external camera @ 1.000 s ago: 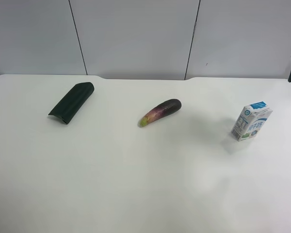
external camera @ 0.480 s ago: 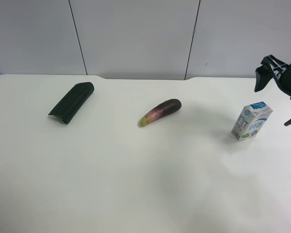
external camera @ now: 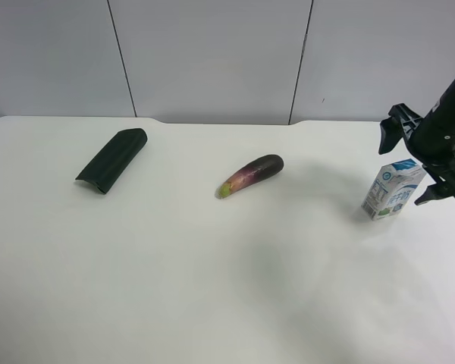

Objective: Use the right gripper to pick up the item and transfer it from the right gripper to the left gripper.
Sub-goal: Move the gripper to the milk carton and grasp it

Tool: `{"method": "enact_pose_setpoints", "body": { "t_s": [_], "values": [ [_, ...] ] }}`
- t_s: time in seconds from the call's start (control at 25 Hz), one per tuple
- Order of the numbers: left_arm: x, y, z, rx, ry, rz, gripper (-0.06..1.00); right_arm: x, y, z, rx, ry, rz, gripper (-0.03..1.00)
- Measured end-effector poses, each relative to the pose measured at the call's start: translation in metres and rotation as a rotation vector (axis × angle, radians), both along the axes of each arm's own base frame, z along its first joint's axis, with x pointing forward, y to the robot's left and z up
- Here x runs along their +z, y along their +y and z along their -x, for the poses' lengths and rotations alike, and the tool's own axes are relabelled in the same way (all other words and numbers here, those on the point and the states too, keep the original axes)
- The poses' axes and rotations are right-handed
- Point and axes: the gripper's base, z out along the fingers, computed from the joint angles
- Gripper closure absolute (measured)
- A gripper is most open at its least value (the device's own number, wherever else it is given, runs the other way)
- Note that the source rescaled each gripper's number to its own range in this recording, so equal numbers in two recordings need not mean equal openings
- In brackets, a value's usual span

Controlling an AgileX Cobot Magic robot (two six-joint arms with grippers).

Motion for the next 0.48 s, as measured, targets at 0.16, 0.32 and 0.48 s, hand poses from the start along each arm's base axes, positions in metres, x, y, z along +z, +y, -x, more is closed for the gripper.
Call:
{"method": "enact_pose_setpoints", "body": {
  "t_s": [0.16, 0.32, 0.48],
  "values": [
    [0.000, 0.000, 0.000, 0.000, 0.000, 0.000, -0.06, -0.009, 0.000, -0.003, -0.025, 0.013, -0.009, -0.03],
    [0.000, 0.000, 0.000, 0.000, 0.000, 0.000, -0.06, -0.014, 0.000, -0.004, -0.032, 0.024, -0.011, -0.03],
    [0.000, 0.000, 0.000, 0.000, 0.000, 0.000, -0.06, -0.015, 0.000, -0.004, -0.034, 0.025, -0.012, -0.03]
  ]
}}
